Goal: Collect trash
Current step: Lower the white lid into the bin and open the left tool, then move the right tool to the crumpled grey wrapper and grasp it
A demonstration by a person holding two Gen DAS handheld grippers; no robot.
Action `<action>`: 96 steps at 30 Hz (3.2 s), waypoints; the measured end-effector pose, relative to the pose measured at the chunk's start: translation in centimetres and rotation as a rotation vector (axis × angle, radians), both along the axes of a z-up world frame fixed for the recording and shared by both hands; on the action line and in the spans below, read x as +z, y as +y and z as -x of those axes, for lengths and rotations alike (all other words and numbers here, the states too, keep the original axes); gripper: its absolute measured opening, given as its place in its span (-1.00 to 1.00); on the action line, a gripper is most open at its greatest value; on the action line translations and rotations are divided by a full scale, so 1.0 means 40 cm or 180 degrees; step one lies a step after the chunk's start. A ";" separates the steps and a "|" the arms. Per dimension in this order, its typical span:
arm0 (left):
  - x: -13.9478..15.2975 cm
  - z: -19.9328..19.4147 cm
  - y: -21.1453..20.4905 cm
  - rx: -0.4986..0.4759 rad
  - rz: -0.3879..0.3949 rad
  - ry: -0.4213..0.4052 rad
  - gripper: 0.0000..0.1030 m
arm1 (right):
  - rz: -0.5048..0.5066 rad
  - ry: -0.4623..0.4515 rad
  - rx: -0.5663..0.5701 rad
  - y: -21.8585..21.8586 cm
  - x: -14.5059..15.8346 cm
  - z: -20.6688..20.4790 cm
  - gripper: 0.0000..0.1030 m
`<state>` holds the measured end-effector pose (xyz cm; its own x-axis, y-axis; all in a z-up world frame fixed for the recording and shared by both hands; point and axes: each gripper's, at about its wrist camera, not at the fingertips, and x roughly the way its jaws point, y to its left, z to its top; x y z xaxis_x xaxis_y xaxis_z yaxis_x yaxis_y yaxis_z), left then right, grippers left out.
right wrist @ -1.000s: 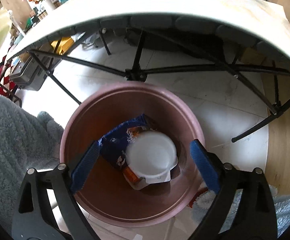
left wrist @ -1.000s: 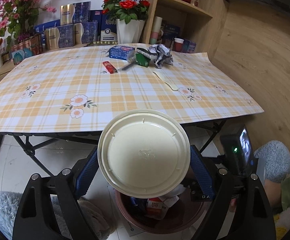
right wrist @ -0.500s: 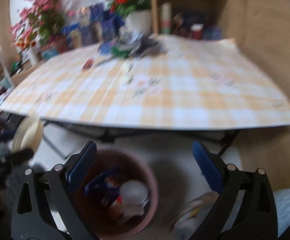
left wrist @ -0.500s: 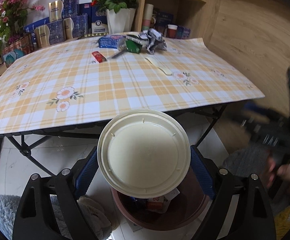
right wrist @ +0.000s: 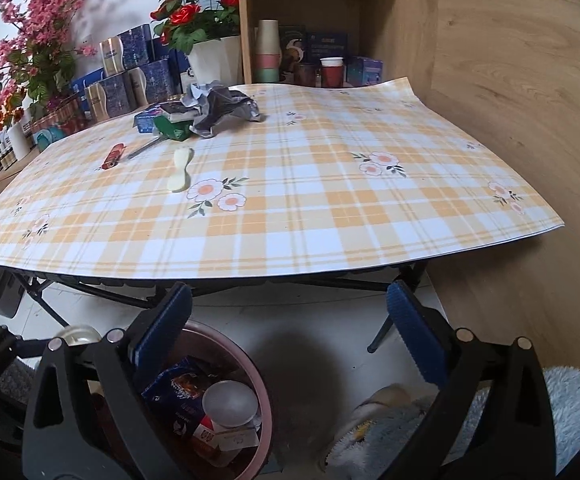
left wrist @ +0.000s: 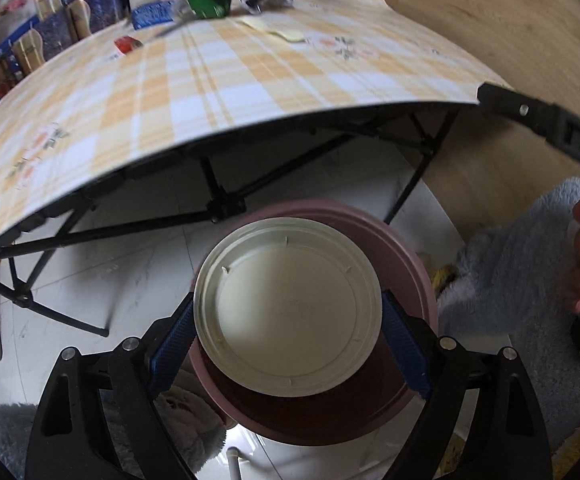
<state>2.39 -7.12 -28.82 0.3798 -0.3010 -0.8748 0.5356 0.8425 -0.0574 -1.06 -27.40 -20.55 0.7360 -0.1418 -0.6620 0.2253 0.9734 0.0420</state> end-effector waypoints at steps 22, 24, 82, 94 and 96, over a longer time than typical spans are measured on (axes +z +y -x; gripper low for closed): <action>0.030 -0.005 0.013 0.0095 0.0158 -0.0104 0.74 | -0.0059 0.0028 -0.0063 -0.013 -0.004 0.000 0.88; 0.048 -0.002 0.024 0.0154 0.0221 -0.0208 0.74 | -0.0068 0.0020 -0.0065 -0.014 -0.004 0.000 0.88; 0.222 -0.348 0.242 0.1140 0.0788 -0.1315 0.74 | 0.0700 -0.0131 0.1033 0.032 0.140 -0.684 -0.62; 0.214 -0.378 0.204 0.1098 0.0763 -0.1101 0.51 | -0.0085 -0.0526 0.0630 -0.078 0.175 -0.399 -0.64; 0.215 -0.416 0.205 0.1225 0.0828 -0.0962 0.39 | -0.0133 -0.0512 0.0661 -0.082 0.172 -0.379 -0.64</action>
<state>19.02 1.07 -20.22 0.7276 -0.2827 -0.6251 0.2169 0.9592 -0.1813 14.12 -30.68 -13.68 0.8427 0.0483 -0.5362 0.0081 0.9947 0.1024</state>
